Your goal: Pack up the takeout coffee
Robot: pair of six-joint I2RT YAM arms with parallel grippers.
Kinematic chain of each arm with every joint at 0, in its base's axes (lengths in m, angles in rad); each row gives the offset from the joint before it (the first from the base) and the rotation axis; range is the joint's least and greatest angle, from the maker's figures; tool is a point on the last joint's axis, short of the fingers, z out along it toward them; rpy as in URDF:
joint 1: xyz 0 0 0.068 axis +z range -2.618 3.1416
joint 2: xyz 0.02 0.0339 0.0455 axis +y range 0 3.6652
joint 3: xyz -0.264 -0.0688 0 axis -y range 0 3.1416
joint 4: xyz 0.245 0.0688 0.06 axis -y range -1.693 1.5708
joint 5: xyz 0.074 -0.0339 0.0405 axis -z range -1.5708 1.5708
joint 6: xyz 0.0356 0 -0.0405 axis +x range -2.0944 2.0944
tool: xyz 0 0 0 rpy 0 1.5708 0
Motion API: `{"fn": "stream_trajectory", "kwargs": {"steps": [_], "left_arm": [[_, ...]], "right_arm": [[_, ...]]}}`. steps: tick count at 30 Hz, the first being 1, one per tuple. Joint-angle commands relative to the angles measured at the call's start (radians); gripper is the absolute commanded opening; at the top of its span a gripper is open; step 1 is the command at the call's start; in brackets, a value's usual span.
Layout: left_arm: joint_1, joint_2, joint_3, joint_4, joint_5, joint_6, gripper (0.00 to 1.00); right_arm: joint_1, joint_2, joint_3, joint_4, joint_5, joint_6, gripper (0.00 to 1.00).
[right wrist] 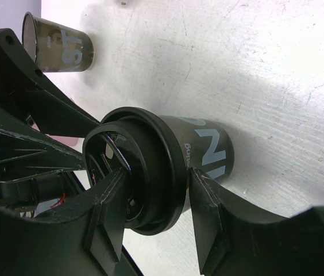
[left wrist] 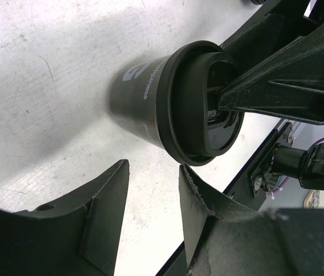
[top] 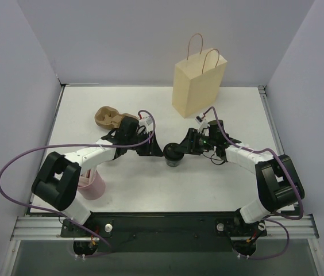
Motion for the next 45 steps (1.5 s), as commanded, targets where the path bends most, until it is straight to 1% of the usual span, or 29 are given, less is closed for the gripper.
{"fn": "stream_trajectory", "kwargs": {"steps": [1,6,7,11,20,28,29,33,38,45], "left_arm": [[0.001,0.012,0.011,0.056,0.01,0.003,0.5],[0.001,0.037,0.006,0.076,0.032,-0.011,0.5],[0.001,0.037,0.004,0.111,0.035,-0.013,0.5],[0.001,0.038,0.009,0.116,0.045,-0.016,0.5],[0.001,-0.009,0.021,0.092,0.045,-0.004,0.5],[-0.001,-0.005,0.029,0.092,0.065,-0.007,0.49],[-0.002,-0.008,0.03,0.06,0.073,-0.007,0.49],[-0.008,-0.04,0.035,0.046,0.055,-0.004,0.49],[-0.008,-0.025,0.063,0.014,0.047,0.012,0.48],[-0.008,0.004,0.052,0.029,0.047,0.013,0.48]], "right_arm": [[0.004,0.034,-0.061,-0.161,0.126,-0.062,0.35],[0.006,0.034,-0.061,-0.161,0.126,-0.062,0.35],[0.006,0.034,-0.059,-0.161,0.126,-0.066,0.35],[0.006,0.034,-0.061,-0.164,0.126,-0.066,0.35],[0.006,0.039,-0.056,-0.161,0.126,-0.064,0.35],[0.006,0.041,-0.056,-0.164,0.126,-0.066,0.35],[0.006,0.041,-0.056,-0.166,0.126,-0.064,0.35],[0.006,0.044,-0.055,-0.166,0.126,-0.066,0.34],[0.006,0.048,-0.052,-0.156,0.121,-0.059,0.35],[0.004,0.042,-0.055,-0.166,0.126,-0.066,0.35]]}}
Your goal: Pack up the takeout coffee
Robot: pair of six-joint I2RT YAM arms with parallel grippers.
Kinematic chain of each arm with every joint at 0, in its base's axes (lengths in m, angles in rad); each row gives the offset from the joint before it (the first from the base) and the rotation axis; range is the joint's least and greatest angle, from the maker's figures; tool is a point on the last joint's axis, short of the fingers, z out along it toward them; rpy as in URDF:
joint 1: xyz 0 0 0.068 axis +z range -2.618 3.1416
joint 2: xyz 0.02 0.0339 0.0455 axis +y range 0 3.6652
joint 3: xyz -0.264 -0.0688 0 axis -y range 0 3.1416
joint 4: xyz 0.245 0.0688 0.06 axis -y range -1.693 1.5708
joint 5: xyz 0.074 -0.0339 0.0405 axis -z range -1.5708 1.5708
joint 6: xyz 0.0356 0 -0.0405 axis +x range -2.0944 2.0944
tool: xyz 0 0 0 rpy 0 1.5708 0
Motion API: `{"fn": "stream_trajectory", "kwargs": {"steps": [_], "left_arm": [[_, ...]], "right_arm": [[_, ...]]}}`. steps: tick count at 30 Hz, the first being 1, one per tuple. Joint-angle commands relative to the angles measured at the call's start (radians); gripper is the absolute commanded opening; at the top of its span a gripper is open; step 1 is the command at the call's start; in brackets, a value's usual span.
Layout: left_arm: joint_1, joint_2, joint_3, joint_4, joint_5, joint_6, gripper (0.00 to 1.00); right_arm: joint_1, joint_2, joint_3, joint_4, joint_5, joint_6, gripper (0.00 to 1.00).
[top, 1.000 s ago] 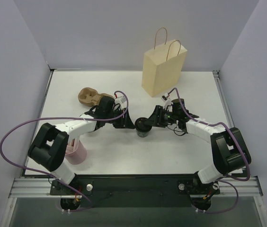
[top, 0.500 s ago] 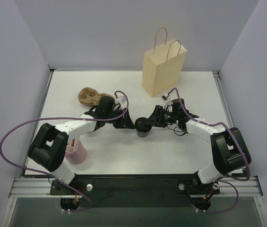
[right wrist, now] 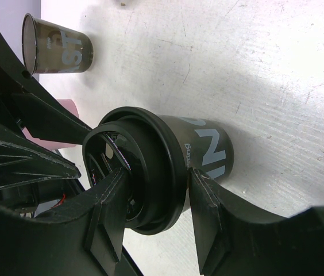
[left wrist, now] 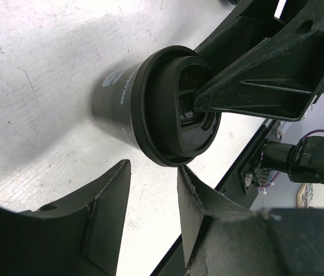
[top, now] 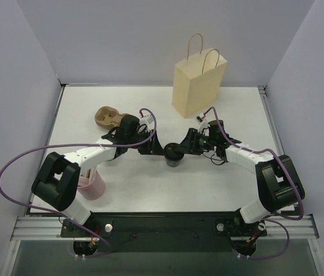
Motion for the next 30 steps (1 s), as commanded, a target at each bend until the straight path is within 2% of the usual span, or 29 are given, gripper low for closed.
{"fn": "stream_trajectory", "kwargs": {"steps": [1,19,30], "left_arm": [[-0.002,0.01,0.028,0.015,0.01,0.018,0.47],[-0.002,0.086,-0.008,0.101,0.019,-0.002,0.45],[0.013,0.111,-0.077,0.007,-0.159,-0.004,0.36]], "right_arm": [[0.005,0.045,-0.054,-0.167,0.122,-0.067,0.34],[0.005,0.039,-0.057,-0.165,0.117,-0.069,0.34],[-0.003,0.061,-0.089,-0.136,0.123,-0.071,0.34]]}}
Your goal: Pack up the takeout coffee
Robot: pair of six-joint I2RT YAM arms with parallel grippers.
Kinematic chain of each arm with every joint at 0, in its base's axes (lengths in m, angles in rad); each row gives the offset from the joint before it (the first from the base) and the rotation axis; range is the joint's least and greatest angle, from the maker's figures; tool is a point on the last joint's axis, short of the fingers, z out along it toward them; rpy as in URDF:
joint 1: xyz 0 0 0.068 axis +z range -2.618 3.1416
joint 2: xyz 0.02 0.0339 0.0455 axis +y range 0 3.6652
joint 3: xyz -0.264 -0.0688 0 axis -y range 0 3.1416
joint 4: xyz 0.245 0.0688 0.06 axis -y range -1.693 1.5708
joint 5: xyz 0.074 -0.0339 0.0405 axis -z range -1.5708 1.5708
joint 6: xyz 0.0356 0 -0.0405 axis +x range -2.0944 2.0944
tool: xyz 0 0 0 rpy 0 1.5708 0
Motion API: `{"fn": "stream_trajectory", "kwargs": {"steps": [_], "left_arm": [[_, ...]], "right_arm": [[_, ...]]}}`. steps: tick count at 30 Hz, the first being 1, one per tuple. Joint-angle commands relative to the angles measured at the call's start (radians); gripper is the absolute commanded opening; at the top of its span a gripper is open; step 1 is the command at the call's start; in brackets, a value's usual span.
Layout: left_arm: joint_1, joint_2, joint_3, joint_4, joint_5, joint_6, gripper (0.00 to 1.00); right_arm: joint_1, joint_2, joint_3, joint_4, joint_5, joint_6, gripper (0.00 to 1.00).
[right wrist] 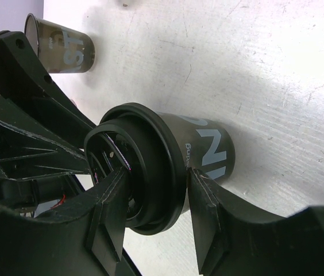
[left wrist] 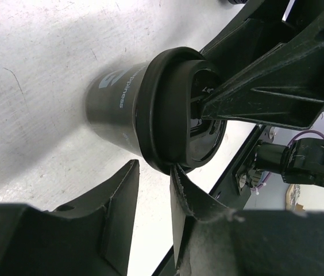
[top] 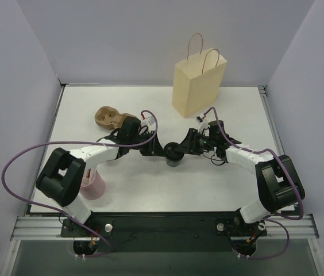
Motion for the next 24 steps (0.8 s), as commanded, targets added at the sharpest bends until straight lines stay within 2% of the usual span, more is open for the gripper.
{"fn": "stream_trajectory", "kwargs": {"steps": [1,10,14,19,24], "left_arm": [[0.015,0.055,-0.072,-0.057,-0.187,0.023,0.35],[0.019,0.07,-0.097,-0.019,-0.181,-0.006,0.35],[0.019,0.02,-0.089,-0.017,-0.129,-0.011,0.38],[0.039,-0.046,-0.017,-0.057,-0.097,0.002,0.43],[0.05,-0.048,0.053,-0.071,-0.052,0.04,0.45]], "right_arm": [[-0.004,0.066,-0.083,-0.151,0.126,-0.069,0.34],[-0.016,0.072,-0.091,-0.149,0.124,-0.075,0.33],[-0.016,0.072,-0.075,-0.172,0.12,-0.092,0.33],[-0.016,0.077,-0.052,-0.2,0.107,-0.112,0.32],[-0.015,0.073,-0.04,-0.204,0.089,-0.113,0.32]]}}
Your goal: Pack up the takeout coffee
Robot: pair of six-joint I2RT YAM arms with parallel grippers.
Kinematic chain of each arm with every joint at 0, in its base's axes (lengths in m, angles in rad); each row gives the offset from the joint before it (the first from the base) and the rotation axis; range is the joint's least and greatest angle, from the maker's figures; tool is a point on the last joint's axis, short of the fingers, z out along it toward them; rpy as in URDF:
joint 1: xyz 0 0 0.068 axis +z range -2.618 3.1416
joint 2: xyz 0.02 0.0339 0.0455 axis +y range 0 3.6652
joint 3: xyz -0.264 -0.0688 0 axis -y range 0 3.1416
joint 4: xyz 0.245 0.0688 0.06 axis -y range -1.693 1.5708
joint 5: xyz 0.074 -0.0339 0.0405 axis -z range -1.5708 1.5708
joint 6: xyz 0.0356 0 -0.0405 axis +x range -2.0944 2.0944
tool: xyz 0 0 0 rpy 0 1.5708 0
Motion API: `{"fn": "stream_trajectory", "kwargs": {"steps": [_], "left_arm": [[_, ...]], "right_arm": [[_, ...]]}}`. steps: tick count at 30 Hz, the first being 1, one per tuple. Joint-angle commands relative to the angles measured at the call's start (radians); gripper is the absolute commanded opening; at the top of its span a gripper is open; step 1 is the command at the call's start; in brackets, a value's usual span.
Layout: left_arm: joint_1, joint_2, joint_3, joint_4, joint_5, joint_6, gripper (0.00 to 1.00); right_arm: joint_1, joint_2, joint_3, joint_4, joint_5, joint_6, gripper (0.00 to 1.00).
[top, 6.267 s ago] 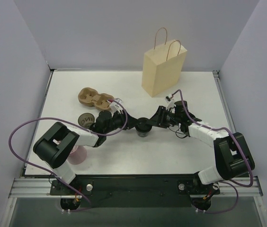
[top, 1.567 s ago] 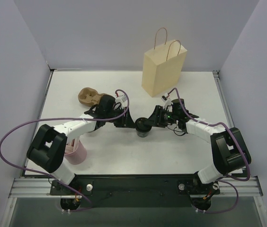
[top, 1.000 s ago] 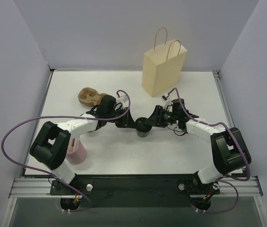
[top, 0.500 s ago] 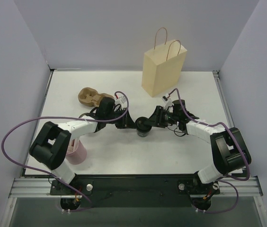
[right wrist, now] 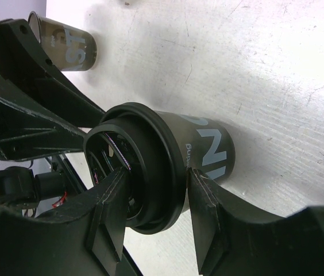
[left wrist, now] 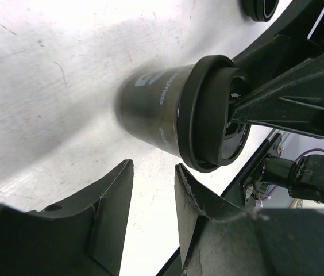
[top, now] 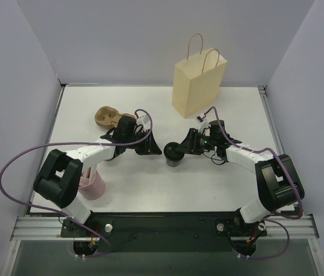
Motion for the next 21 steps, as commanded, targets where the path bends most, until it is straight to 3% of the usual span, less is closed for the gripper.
{"fn": "stream_trajectory", "kwargs": {"steps": [1,10,21], "left_arm": [[0.018,-0.013,0.093,-0.056,-0.011,0.072,0.45],[0.021,0.024,0.124,-0.003,0.1,0.112,0.45],[0.023,0.128,0.162,-0.007,0.083,0.148,0.45]], "right_arm": [[-0.002,0.066,-0.035,-0.21,0.113,-0.106,0.32],[0.0,0.07,-0.026,-0.218,0.104,-0.109,0.32],[0.0,0.072,-0.023,-0.221,0.098,-0.114,0.32]]}}
